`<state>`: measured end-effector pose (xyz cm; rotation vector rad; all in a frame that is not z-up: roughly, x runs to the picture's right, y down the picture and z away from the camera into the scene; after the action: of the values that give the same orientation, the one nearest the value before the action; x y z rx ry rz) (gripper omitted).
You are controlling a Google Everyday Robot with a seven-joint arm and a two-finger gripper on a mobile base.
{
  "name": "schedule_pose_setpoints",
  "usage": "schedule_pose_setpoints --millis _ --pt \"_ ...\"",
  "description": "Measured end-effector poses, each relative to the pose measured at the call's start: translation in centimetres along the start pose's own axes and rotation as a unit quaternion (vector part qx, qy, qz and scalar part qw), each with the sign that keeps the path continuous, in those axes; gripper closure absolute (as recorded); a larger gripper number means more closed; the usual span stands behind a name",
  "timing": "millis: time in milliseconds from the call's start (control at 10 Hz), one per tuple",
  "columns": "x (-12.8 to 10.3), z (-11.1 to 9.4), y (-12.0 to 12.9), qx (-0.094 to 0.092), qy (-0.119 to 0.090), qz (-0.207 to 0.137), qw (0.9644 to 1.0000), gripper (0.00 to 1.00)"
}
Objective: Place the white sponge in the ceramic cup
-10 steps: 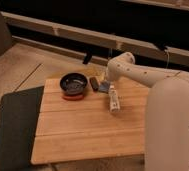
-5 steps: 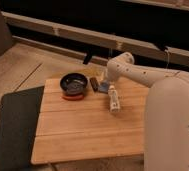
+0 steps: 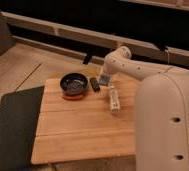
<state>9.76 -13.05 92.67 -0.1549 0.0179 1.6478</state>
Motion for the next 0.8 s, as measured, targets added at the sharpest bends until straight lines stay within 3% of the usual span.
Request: schedule_pose_setpoints --millis 300,800 --pt "-4.0 0.2 -2.4 0.017 -0.034 -0.003 0.9993 1.00" --pt "-8.5 1.3 -6.4 0.005 -0.081 0.001 0.9967 1.00"
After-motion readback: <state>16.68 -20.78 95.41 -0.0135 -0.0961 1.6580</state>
